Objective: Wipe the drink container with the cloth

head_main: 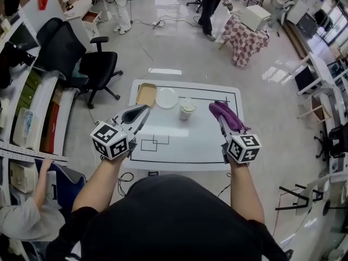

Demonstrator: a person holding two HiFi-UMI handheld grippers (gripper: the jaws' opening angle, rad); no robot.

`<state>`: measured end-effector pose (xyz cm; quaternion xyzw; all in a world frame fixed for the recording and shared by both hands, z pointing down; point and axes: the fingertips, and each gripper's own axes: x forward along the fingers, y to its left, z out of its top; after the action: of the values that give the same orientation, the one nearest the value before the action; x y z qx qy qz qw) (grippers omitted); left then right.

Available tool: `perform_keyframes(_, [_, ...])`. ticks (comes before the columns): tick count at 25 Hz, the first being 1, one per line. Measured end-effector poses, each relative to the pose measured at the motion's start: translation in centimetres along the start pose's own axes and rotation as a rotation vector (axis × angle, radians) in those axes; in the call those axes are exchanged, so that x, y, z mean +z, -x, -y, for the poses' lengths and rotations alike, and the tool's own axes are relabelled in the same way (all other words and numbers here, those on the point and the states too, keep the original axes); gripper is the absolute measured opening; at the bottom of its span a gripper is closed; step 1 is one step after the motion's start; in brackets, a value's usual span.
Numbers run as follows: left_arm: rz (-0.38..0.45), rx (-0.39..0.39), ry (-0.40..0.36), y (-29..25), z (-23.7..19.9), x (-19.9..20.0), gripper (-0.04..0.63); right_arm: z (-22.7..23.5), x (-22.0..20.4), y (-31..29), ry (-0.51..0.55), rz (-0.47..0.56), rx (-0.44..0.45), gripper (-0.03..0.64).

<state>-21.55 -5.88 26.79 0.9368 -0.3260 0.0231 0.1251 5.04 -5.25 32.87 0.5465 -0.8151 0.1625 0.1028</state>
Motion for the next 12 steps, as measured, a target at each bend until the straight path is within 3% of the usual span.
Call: perform_keyframes(12, [-0.044,-0.136,0.022,-2.0,-7.0,-0.8,0.029,-2.6,0.2,-5.4,-0.037,-0.028,-0.085,0.074])
